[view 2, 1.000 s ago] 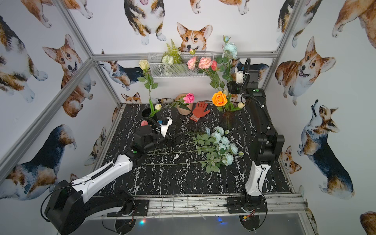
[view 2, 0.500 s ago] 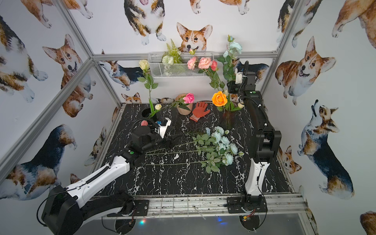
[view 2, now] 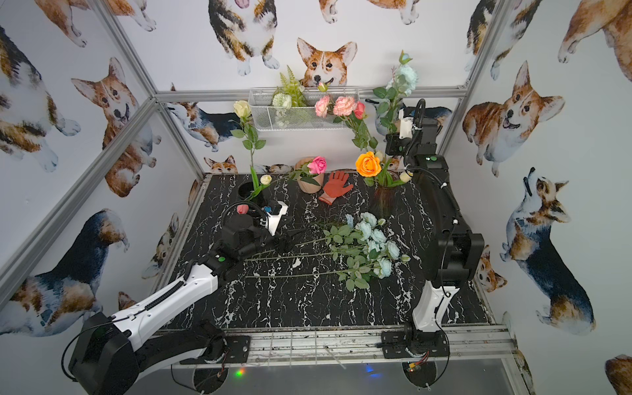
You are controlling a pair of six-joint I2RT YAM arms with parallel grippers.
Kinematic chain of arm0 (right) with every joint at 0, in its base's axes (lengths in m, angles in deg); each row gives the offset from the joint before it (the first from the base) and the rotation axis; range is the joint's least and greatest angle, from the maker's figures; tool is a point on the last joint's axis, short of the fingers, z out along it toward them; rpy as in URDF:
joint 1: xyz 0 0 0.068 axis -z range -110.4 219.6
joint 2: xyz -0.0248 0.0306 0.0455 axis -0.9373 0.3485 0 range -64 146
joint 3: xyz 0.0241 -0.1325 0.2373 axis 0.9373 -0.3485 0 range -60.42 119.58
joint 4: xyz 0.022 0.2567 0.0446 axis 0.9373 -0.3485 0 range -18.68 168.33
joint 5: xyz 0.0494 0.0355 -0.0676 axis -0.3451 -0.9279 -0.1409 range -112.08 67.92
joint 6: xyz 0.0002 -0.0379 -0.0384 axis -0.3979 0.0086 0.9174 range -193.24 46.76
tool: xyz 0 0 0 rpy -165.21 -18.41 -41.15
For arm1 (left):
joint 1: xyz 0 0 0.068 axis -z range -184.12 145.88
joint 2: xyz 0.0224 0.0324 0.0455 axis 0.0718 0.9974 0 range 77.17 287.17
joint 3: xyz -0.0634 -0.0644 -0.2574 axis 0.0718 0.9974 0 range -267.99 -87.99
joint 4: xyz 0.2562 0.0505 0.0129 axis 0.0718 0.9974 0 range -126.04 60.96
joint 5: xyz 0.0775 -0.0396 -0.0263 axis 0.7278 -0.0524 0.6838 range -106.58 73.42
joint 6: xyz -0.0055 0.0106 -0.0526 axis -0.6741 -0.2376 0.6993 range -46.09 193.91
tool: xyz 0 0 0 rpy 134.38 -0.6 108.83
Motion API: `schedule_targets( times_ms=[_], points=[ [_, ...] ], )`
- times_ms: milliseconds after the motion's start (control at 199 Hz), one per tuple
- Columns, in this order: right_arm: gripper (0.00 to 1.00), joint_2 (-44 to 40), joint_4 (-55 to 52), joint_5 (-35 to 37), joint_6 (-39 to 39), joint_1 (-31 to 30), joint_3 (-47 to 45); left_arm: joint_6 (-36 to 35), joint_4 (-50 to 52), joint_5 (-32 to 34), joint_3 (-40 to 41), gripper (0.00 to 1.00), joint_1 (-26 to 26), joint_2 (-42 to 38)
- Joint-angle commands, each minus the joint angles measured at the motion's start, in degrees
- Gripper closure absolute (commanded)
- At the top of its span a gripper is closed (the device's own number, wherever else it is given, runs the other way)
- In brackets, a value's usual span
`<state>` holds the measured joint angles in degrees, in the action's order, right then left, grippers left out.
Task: Pick out blue flowers from the vase
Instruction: Pick up the flower from the vase.
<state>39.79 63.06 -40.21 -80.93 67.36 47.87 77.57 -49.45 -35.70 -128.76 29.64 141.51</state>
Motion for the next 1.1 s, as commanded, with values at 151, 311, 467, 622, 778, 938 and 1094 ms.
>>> schedule_targets(
  times_ms=[151, 311, 467, 622, 778, 938, 1094],
  points=[
    [0.99, -4.1, 2.7, -0.6, 1.3, -1.1, -1.7, 0.2, -1.6, 0.3, 1.0, 0.24, -0.1, -2.1],
    [1.0, -6.2, 0.6, 0.0, 4.4, -2.2, -0.2, 0.2, -1.5, 0.7, 1.7, 0.25, -0.1, -3.1],
    [1.0, -10.2, -0.8, 2.4, 7.6, -4.2, -0.4, 0.3, -2.2, 1.0, 2.1, 0.25, -0.1, -3.4],
    [1.0, -14.2, -2.0, 5.0, 10.2, -6.3, -0.6, 0.4, -2.6, 0.8, 2.1, 0.25, -0.1, -3.3],
    [1.0, -17.5, -3.7, 7.5, 12.7, -7.2, -0.4, 0.4, -2.9, 0.8, 2.2, 0.25, -0.1, -3.4],
    [1.0, -20.3, -4.9, 8.2, 13.7, -7.2, 0.3, 0.5, -3.9, 0.2, 2.0, 0.25, -0.1, -2.5],
    [1.0, -22.6, -6.6, 8.5, 14.5, -7.3, 1.8, 0.7, -4.8, -0.3, 1.6, 0.26, -0.1, -1.6]
  ],
)
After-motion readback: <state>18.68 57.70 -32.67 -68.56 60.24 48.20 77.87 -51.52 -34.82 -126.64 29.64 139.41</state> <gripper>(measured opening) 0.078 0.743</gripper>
